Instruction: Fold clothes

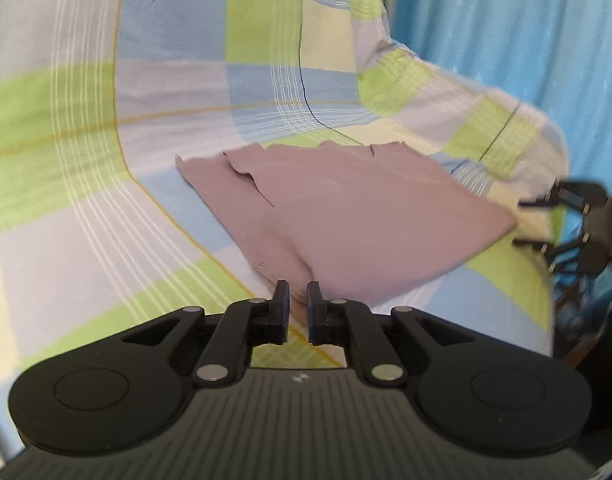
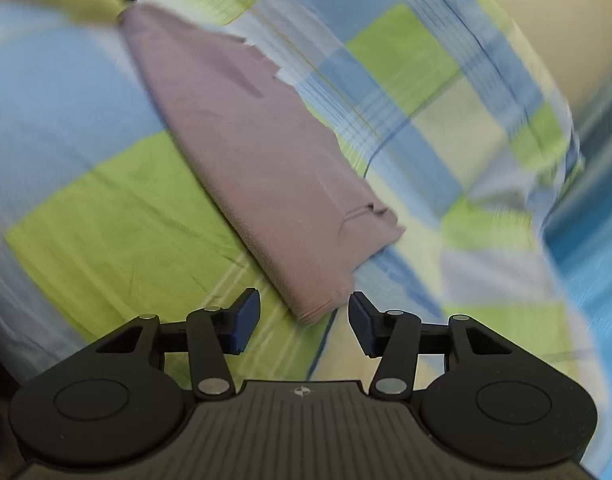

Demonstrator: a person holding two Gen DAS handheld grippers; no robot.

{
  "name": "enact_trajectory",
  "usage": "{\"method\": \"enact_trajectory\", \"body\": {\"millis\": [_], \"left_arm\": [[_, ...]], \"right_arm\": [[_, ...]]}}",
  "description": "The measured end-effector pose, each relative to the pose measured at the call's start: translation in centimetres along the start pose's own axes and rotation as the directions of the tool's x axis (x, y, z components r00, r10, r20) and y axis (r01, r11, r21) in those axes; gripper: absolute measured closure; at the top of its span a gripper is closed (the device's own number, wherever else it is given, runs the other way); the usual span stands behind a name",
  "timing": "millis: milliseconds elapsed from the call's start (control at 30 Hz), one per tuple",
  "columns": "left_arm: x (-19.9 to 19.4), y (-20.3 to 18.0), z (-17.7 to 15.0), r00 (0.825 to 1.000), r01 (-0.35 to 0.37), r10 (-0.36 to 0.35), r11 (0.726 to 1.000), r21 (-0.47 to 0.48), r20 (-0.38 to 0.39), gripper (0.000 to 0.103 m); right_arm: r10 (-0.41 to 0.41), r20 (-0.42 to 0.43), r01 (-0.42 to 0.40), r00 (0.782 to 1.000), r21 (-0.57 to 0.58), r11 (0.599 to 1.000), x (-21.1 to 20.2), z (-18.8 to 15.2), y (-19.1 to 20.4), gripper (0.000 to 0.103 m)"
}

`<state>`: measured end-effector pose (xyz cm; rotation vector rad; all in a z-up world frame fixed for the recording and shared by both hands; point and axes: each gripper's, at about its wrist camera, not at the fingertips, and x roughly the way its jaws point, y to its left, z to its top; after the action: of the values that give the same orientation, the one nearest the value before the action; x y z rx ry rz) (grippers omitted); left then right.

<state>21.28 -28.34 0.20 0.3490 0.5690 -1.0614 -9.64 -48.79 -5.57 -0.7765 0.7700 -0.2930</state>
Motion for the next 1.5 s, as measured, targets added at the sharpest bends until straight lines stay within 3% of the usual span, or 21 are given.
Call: {"method": "enact_trajectory", "body": {"millis": [67, 133, 200, 333, 433, 533, 700, 733, 800, 867, 933, 1000, 1100, 1333, 1500], "left_arm": [[-0.5, -2.4, -0.2, 0.999, -0.039, 0.039, 0.984, 0.172, 0.005, 0.091], [-0.5, -5.3, -1.0, 0.998, -0.064, 0.064, 0.923, 0.378, 0.013, 0.071], [0.1, -8.0, -2.5, 0.994, -0.106, 0.11, 0.797, 0.595, 0.029, 0.069], [2.2, -10.7, -5.5, 0.978, -0.175, 0.183, 0.478, 0.861, 0.098, 0.069], [3.9, -11.0, -6.1, 0.966, -0.191, 0.227, 0.318, 0.929, 0.121, 0.07], [5.2, -10.4, -5.9, 0.958, -0.16, 0.27, 0.216, 0.963, 0.099, 0.076], [6.0, -9.7, -6.3, 0.96, -0.121, 0.265, 0.112, 0.986, 0.088, 0.09], [6.1, -9.7, -6.3, 0.96, -0.117, 0.267, 0.107, 0.987, 0.085, 0.093], [6.1, -9.8, -6.4, 0.959, -0.109, 0.275, 0.106, 0.988, 0.076, 0.096], [5.7, -10.1, -6.2, 0.959, -0.108, 0.276, 0.137, 0.985, 0.067, 0.097], [4.7, -10.5, -5.2, 0.965, -0.101, 0.259, 0.224, 0.969, 0.041, 0.097], [3.2, -10.8, -4.1, 0.976, -0.073, 0.22, 0.336, 0.939, -0.003, 0.097], [0.1, -12.2, -3.8, 0.986, -0.019, 0.162, 0.404, 0.914, -0.051, 0.097], [-6.3, -16.7, -7.1, 0.988, 0.07, 0.092, 0.465, 0.883, -0.127, 0.096], [-7.3, -17.8, -9.7, 0.98, 0.1, 0.098, 0.517, 0.85, -0.174, 0.092]], "right_arm": [[-0.034, 0.015, 0.036, 0.999, -0.138, 0.99, 0.3, 0.3, 1.5, 0.053], [-0.046, 0.025, 0.051, 0.999, -0.221, 0.974, 0.7, 0.5, 2.2, 0.055], [-0.051, 0.031, 0.058, 0.998, -0.273, 0.96, 1.2, 0.8, 2.6, 0.057], [-0.065, 0.038, 0.074, 0.997, -0.351, 0.933, 2.0, 1.0, 3.1, 0.057], [-0.073, 0.034, 0.08, 0.997, -0.369, 0.926, 2.6, 1.2, 3.1, 0.057], [-0.084, 0.027, 0.088, 0.996, -0.37, 0.925, 3.0, 1.4, 3.1, 0.058], [-0.081, -0.01, 0.071, 0.997, -0.376, 0.924, 3.8, 1.6, 3.2, 0.086], [-0.078, -0.017, 0.066, 0.997, -0.366, 0.928, 4.0, 1.6, 3.1, 0.099], [-0.068, -0.028, 0.055, 0.997, -0.333, 0.941, 4.1, 1.6, 2.8, 0.1], [-0.059, -0.037, 0.046, 0.998, -0.294, 0.955, 3.6, 1.6, 2.2, 0.103], [-0.056, -0.041, 0.043, 0.998, -0.269, 0.962, 2.4, 1.6, 1.9, 0.103], [-0.054, -0.046, 0.041, 0.997, -0.259, 0.965, 1.0, 1.4, 1.7, 0.103], [-0.03, -0.061, 0.014, 0.998, -0.243, 0.97, -1.9, 1.1, 2.2, 0.103], [0.036, -0.103, -0.06, 0.994, -0.241, 0.969, -9.2, 0.1, 4.5, 0.103], [0.039, -0.171, -0.084, 0.985, -0.263, 0.961, -10.2, -1.8, 5.7, 0.098]]}}
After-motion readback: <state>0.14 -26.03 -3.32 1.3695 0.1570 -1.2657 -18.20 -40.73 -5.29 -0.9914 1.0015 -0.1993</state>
